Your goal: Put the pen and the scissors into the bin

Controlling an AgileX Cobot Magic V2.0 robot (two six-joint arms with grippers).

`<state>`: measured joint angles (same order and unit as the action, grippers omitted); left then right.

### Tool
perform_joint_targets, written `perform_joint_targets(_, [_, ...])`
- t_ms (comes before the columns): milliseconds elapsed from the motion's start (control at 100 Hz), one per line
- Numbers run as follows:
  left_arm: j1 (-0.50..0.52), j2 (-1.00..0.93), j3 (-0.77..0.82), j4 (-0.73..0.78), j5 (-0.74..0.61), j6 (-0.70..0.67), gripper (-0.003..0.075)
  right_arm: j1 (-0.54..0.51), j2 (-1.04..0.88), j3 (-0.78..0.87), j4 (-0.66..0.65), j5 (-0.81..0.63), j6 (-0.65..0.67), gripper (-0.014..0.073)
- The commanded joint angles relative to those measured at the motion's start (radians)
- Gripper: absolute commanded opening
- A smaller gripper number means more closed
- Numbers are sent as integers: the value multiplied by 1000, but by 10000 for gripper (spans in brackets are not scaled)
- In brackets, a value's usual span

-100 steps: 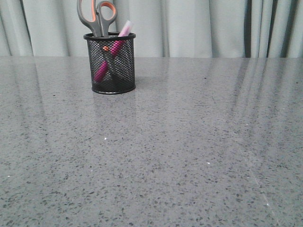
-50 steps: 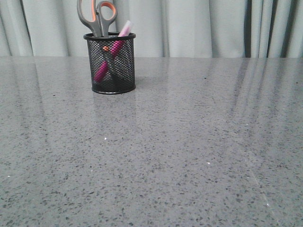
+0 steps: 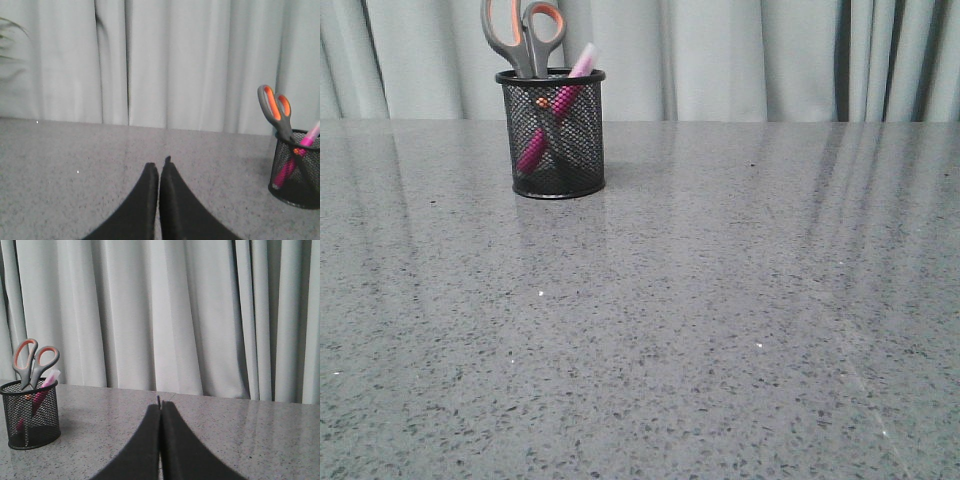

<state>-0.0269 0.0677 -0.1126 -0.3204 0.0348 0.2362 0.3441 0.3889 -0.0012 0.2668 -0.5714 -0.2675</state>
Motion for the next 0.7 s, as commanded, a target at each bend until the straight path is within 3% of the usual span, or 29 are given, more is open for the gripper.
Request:
perform_joint_targets(0, [-4,13,11,145,-74,-176,-22,-6,0,-26,-5,-80,-8,-69])
perform_joint_targets(240, [-4,-36,137,193,-101,-195,-22,-6,0,-26,-5,-80,-8,-69])
perform_joint_targets(690, [-84,-98,139,249,-35,-195,-22,-6,0,-26,-5,-80,-8,-69])
